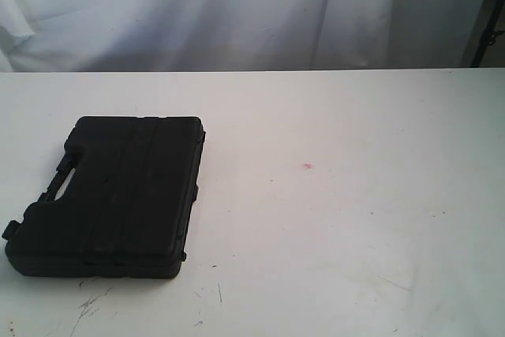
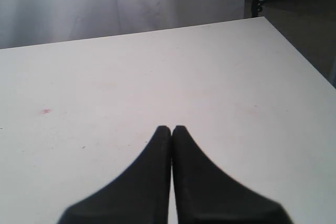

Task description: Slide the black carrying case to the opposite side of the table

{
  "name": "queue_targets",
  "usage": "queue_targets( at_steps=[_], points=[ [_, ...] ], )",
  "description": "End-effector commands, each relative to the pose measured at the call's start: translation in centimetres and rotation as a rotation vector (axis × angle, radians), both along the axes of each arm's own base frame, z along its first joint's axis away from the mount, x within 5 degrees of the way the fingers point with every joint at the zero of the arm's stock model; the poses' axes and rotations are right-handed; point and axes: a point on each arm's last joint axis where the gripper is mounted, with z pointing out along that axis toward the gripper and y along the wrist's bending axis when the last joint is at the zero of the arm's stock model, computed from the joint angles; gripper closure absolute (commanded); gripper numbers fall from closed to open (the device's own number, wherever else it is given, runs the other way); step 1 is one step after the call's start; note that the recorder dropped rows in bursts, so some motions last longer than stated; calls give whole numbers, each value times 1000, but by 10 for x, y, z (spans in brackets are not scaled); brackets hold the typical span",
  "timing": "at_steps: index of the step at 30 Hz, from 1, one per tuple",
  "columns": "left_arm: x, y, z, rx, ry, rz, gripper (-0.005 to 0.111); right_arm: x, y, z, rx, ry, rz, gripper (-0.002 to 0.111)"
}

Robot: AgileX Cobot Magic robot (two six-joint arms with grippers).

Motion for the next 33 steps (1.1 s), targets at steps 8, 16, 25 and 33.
queue_targets(
  at_steps=[8, 16, 25, 33],
  points=[
    [1, 0, -16, 59, -29, -34, 107, 0, 0, -1, 1, -4, -1, 108],
    [0, 0, -16, 62, -27, -34, 107, 0, 0, -1, 1, -4, -1, 108],
    [0, 0, -16, 62, -27, -34, 107, 0, 0, -1, 1, -4, -1, 108],
    [0, 0, -16, 62, -27, -34, 107, 0, 0, -1, 1, -4, -1, 108]
  ],
)
